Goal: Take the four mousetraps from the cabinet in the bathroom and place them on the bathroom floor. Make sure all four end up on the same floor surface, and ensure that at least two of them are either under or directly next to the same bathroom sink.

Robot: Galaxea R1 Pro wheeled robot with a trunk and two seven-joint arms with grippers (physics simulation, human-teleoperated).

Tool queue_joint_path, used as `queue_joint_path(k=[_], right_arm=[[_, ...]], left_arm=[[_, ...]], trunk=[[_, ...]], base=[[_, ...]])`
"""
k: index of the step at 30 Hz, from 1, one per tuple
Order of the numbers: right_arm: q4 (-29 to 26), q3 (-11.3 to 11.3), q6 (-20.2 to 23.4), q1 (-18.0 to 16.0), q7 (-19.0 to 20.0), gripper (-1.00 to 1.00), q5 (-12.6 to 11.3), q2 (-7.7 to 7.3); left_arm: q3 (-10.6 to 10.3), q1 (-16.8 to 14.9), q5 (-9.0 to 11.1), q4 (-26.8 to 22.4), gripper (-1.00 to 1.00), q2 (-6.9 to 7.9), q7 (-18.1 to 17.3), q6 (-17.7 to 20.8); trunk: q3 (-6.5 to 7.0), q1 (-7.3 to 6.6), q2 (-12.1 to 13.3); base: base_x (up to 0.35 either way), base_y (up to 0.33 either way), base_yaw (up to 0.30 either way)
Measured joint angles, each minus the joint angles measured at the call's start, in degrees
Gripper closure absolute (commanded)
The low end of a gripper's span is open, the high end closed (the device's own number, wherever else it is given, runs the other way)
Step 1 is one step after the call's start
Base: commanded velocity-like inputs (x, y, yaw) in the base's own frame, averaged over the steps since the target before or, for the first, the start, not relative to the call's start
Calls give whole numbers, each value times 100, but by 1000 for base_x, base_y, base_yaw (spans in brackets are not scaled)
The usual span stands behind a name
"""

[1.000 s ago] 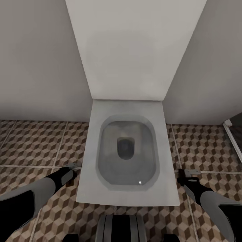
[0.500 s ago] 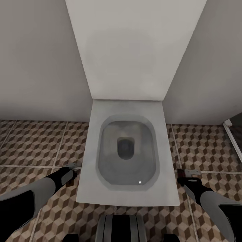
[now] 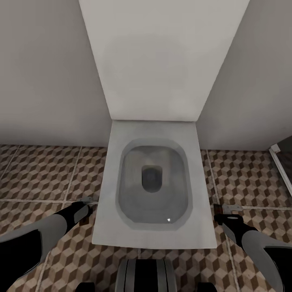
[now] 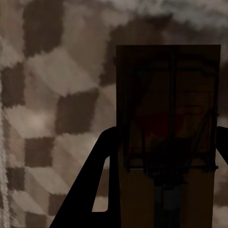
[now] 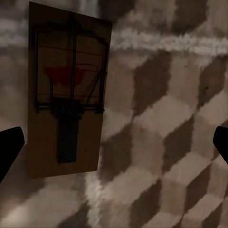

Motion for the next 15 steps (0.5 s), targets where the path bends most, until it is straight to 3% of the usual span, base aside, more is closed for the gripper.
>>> queue_joint_path(k=[15], right_arm=[[0,-3,5,0,-8,-100,-7,0]], left_arm=[[0,0,0,0,100,0,0,0]], trunk=[[0,0,0]], base=[[0,0,0]])
